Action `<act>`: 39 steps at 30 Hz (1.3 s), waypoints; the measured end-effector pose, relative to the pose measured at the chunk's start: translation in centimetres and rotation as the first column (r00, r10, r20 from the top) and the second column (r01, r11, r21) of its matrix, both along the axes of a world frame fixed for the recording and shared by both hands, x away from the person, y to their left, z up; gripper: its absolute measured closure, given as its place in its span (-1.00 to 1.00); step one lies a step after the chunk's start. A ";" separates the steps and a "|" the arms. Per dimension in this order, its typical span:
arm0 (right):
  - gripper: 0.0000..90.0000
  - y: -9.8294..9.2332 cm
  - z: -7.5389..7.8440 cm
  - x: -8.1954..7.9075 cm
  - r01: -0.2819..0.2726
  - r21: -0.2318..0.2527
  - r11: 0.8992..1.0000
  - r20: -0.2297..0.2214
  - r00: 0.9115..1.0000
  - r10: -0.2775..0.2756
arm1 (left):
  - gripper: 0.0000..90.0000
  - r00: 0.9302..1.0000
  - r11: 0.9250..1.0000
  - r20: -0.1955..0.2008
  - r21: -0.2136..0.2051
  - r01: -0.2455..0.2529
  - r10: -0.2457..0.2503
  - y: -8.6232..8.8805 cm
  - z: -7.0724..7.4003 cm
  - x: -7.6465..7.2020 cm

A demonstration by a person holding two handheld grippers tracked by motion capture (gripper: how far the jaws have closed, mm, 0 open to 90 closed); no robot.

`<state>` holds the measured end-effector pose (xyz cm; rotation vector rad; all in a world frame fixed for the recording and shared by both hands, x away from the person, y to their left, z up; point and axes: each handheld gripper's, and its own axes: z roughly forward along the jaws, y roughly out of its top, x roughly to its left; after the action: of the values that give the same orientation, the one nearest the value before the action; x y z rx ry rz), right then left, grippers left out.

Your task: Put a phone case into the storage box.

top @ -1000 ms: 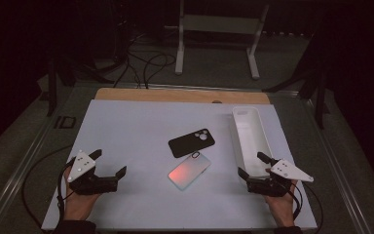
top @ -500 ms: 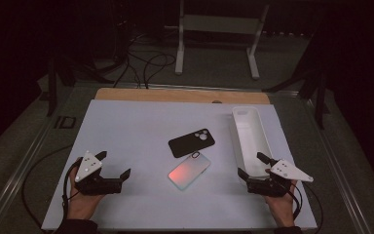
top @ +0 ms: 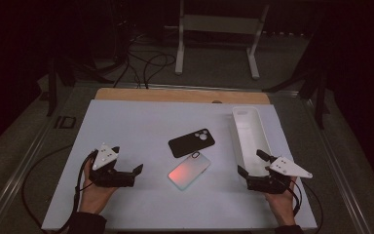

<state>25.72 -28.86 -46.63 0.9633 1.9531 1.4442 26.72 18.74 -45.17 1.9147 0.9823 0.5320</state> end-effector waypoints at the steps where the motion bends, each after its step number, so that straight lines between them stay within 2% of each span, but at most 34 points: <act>1: -0.82 0.0 0.0 0.1 0.001 0.004 1.000 0.000 1.000 -0.001 | -1.00 1.000 1.000 -0.002 0.006 0.004 -0.004 -0.3 0.0 0.1; 5: -0.82 -0.1 0.0 0.2 0.000 0.000 1.000 -0.001 1.000 0.000 | -1.00 1.000 1.000 -0.016 0.008 0.021 -0.021 -1.2 0.1 0.5; 10: -0.82 0.1 -0.2 0.2 -0.002 -0.002 1.000 -0.005 1.000 0.002 | -1.00 0.997 0.997 -0.045 0.034 0.063 -0.062 -3.6 0.0 1.4; 11: -0.82 0.1 -0.2 0.2 -0.002 -0.002 1.000 -0.005 1.000 0.002 | -1.00 0.997 0.997 -0.045 0.034 0.063 -0.062 -3.6 0.0 1.4; 12: -0.82 0.1 -0.2 0.2 -0.001 0.001 1.000 -0.008 1.000 0.001 | -1.00 0.995 0.995 -0.059 0.055 0.080 -0.077 -4.5 -0.2 1.7; 18: -0.82 0.0 -0.2 0.2 0.001 0.001 1.000 -0.005 1.000 -0.001 | -1.00 0.988 0.987 -0.094 0.098 0.128 -0.119 -7.3 -1.1 2.4; 20: -0.82 0.0 -0.2 0.1 0.001 0.001 1.000 -0.004 1.000 -0.001 | -1.00 0.984 0.982 -0.117 0.114 0.148 -0.135 -8.5 -1.6 2.7; 23: -0.82 0.0 -0.2 0.1 0.000 0.002 1.000 -0.004 1.000 0.000 | -1.00 0.982 0.980 -0.125 0.120 0.156 -0.141 -8.9 -1.8 2.8; 24: -0.82 0.0 -0.2 0.1 0.000 0.002 1.000 -0.005 1.000 0.000 | -1.00 0.978 0.978 -0.143 0.123 0.171 -0.153 -9.7 -2.1 3.0; 26: -0.82 0.1 -0.2 0.1 0.000 0.000 1.000 -0.006 1.000 0.000 | -1.00 0.974 0.974 -0.156 0.130 0.183 -0.162 -10.3 -2.5 3.2; 28: -0.82 0.1 -0.2 0.1 0.000 0.000 1.000 -0.007 1.000 0.000 | -1.00 0.973 0.974 -0.163 0.128 0.185 -0.164 -10.6 -2.7 3.4; 29: -0.82 0.1 -0.2 0.1 0.000 0.000 1.000 -0.007 1.000 0.000 | -1.00 0.969 0.973 -0.177 0.126 0.194 -0.171 -11.2 -3.0 3.6; 33: -0.82 0.1 -0.2 0.1 -0.001 -0.002 1.000 -0.004 1.000 0.001 | -1.00 0.963 0.969 -0.197 0.127 0.212 -0.185 -12.4 -3.6 3.9; 39: -0.82 0.1 -0.3 0.0 0.001 -0.004 1.000 -0.004 1.000 -0.001 | -1.00 0.949 0.957 -0.235 0.148 0.251 -0.212 -14.1 -4.6 4.1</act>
<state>25.76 -28.72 -46.89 0.9660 1.9575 1.4377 30.78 4.66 -49.72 2.2495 0.8501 0.2833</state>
